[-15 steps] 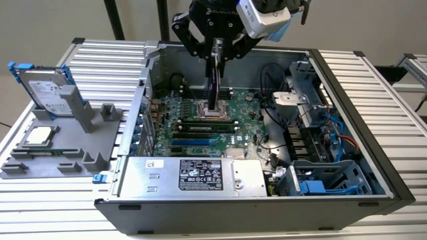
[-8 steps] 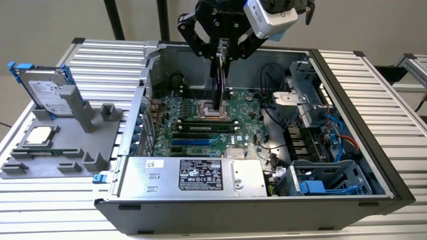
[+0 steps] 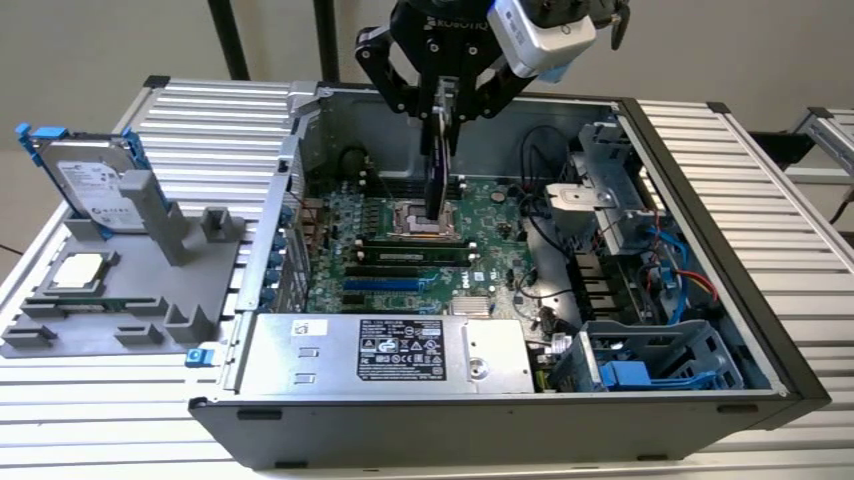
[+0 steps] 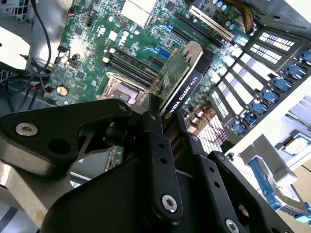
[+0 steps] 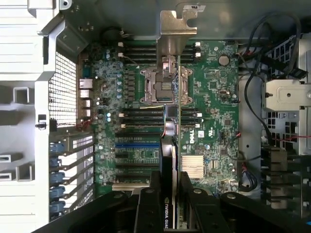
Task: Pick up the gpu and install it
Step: 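Insert the gpu into the slot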
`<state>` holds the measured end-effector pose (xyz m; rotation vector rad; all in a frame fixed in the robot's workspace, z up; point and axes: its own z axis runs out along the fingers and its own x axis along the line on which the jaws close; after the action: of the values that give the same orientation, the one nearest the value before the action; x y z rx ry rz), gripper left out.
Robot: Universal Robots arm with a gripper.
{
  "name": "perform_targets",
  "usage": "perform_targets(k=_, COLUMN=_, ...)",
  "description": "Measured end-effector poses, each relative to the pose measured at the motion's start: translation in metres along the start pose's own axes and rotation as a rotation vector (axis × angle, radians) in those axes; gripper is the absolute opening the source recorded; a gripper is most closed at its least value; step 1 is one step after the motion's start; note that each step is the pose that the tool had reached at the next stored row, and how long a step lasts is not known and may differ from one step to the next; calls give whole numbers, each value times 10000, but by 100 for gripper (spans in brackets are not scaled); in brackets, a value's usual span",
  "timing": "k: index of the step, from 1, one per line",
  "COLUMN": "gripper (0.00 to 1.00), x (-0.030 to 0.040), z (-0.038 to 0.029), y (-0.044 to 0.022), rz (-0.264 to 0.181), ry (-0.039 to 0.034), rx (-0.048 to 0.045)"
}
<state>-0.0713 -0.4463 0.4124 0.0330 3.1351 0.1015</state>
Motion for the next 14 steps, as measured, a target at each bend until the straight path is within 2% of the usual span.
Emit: perform_targets(k=14, gripper=0, x=-8, z=0, y=0, rz=-1154, ry=75, rx=-5)
